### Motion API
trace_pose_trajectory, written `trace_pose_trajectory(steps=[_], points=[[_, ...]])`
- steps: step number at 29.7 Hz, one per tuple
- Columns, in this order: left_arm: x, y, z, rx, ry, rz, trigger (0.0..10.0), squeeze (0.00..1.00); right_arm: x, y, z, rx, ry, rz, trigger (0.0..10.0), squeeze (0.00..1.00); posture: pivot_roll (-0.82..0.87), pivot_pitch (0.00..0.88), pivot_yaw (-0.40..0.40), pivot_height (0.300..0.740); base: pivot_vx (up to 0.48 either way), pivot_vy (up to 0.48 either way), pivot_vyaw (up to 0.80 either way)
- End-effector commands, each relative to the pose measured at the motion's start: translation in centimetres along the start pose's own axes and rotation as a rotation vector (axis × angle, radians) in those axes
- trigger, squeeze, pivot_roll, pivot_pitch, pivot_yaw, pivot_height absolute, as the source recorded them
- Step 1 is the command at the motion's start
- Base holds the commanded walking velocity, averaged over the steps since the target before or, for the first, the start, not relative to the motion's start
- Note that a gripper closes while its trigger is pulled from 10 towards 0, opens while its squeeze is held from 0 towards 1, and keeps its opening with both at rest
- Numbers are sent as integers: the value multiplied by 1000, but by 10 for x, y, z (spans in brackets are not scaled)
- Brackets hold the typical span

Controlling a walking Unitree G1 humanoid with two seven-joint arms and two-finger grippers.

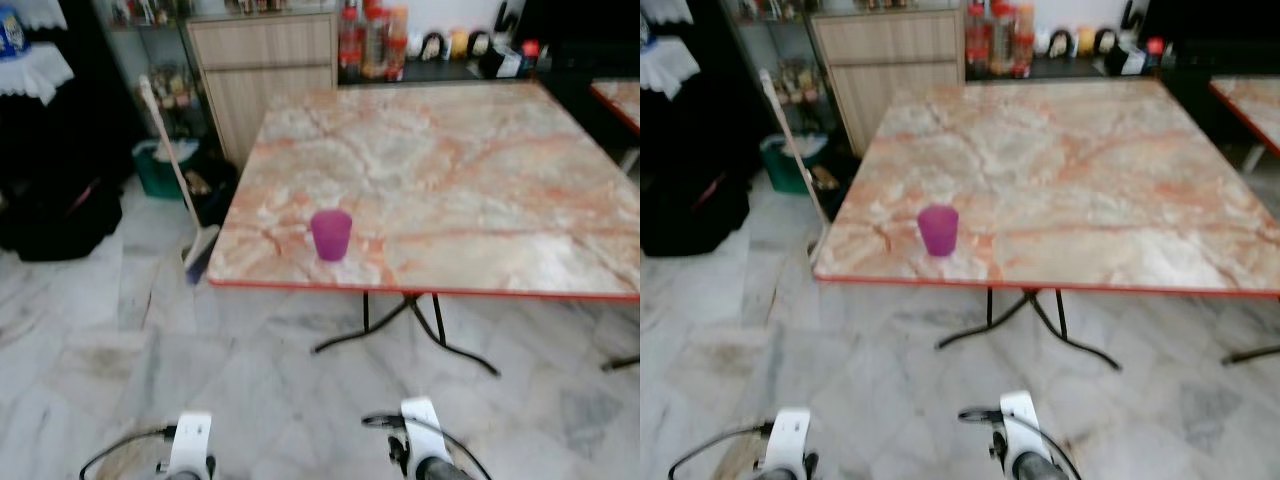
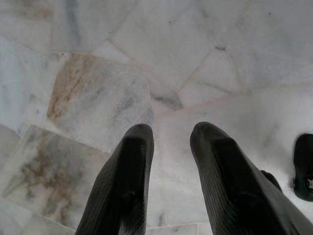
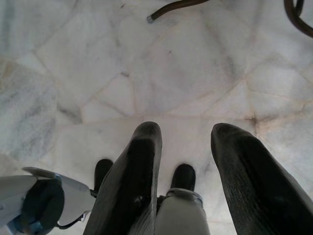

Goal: Setting the table

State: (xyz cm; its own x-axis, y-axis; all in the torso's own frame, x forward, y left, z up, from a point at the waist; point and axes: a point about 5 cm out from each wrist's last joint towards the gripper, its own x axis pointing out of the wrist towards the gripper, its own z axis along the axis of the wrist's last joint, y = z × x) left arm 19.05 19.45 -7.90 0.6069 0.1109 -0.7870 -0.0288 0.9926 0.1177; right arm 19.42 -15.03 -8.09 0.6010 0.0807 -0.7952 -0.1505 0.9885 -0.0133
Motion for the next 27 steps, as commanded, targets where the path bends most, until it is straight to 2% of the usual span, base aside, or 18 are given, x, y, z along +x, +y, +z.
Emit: trace_pose_trajectory(steps=[1, 4, 27], points=[[0, 1, -1, 23, 4, -2, 10000, 0, 0, 0, -2, 13, 9, -10, 10000, 0, -140, 0, 81, 740, 0, 0, -619], [0, 1, -1, 24, 4, -3, 10000, 0, 0, 0, -2, -5, 2, -4, 10000, 0, -140, 0, 81, 740, 0, 0, -500], [0, 1, -1, 46, -1, -12, 10000, 0, 0, -2, 0, -10, -10, -12, 10000, 0, -151, 0, 86, 740, 276, 0, 0]])
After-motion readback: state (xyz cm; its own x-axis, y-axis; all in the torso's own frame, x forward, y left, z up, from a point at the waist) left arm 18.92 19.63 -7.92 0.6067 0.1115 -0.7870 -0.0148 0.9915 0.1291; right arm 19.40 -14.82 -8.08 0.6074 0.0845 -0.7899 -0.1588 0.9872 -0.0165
